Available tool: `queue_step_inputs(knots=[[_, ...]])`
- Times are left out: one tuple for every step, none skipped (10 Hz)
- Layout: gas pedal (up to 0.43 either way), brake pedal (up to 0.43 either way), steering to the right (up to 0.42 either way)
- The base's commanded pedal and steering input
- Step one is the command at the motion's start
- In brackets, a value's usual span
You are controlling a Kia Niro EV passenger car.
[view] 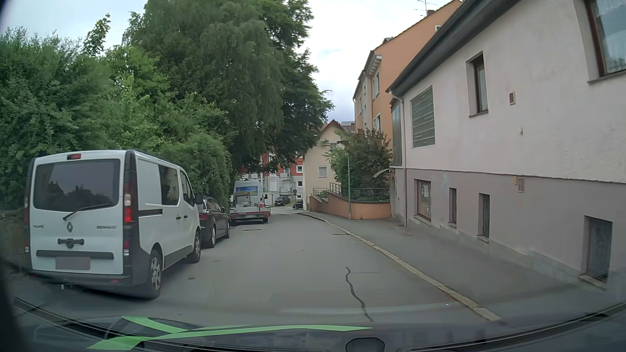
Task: Follow the waypoints while adhering to traffic rules and regulations
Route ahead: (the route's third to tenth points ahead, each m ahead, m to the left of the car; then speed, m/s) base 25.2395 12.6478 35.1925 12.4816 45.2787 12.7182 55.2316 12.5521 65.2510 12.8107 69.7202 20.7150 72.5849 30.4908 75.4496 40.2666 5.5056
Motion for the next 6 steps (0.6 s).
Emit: queue_step_inputs(knots=[[0.0,0.0,-0.016],[0.0,0.0,-0.019],[0.0,0.0,-0.025],[0.0,0.0,-0.026],[0.0,0.0,-0.026],[0.0,0.0,-0.028]])
